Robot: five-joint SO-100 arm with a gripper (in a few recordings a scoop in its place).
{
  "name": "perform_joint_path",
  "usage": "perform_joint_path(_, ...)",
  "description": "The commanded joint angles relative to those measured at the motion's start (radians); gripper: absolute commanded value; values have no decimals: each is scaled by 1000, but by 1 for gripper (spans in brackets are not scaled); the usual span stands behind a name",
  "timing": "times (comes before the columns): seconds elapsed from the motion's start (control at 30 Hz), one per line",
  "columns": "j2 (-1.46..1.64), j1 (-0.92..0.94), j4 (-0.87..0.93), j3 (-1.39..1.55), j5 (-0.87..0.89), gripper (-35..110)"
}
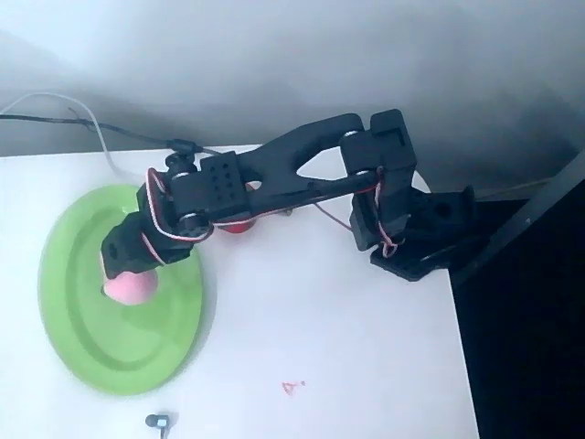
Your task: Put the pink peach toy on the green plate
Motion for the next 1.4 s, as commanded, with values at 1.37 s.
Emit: perform_joint_path(1.37, 43, -31, -28, -32, 9, 50)
